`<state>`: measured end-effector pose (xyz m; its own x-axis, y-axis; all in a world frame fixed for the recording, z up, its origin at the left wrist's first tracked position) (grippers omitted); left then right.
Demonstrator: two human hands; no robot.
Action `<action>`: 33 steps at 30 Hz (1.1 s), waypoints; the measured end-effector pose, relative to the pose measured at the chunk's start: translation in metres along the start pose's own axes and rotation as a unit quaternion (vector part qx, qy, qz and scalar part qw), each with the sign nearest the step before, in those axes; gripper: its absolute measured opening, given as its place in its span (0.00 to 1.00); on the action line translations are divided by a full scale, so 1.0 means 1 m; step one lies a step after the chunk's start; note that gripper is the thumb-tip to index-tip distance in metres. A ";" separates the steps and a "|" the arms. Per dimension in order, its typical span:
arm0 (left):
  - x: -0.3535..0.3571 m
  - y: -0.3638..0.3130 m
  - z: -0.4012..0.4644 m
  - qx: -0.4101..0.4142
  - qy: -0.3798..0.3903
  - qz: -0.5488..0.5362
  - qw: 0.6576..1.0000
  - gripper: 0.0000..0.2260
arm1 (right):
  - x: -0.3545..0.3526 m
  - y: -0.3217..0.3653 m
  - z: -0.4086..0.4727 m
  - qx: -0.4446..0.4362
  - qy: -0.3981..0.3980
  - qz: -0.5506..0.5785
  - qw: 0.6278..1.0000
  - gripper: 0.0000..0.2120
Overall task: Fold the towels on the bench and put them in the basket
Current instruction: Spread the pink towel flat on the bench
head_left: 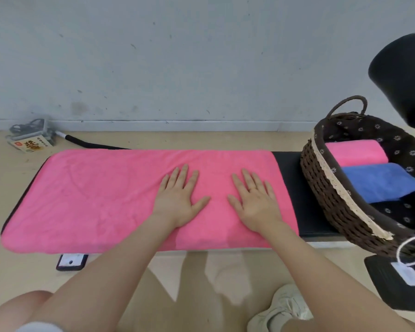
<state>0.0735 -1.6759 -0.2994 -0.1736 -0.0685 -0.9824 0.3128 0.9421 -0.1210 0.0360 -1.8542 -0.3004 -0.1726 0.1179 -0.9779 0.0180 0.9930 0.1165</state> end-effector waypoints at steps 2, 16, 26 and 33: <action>-0.001 0.000 0.000 -0.008 0.008 0.003 1.000 0.41 | -0.001 -0.027 -0.021 0.037 -0.015 -0.006 0.999 0.38; 0.003 -0.107 -0.071 0.218 -0.003 -0.025 0.976 0.32 | -0.011 -0.098 -0.114 0.265 -0.172 0.290 0.903 0.08; 0.017 -0.121 -0.087 0.241 0.023 0.013 0.970 0.25 | 0.045 -0.088 -0.118 0.333 -0.105 0.647 0.678 0.16; 0.017 -0.119 -0.088 0.251 0.051 -0.023 0.966 0.24 | -0.014 -0.041 -0.116 0.206 -0.190 0.589 0.758 0.04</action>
<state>-0.0489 -1.7599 -0.2897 -0.2814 -0.0506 -0.9583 0.7113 0.6593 -0.2436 -0.0765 -1.8971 -0.2715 0.4972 0.8377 -0.2258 0.2591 0.1050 0.9601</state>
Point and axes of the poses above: each hand's wrist, its own z-axis towards the middle knuckle, its own x-axis out of the palm, y = z × x, the point moved 7 cm from there along z, towards the middle knuckle, and after that the axes turned 1 degree about -z, right-handed, at the moved point
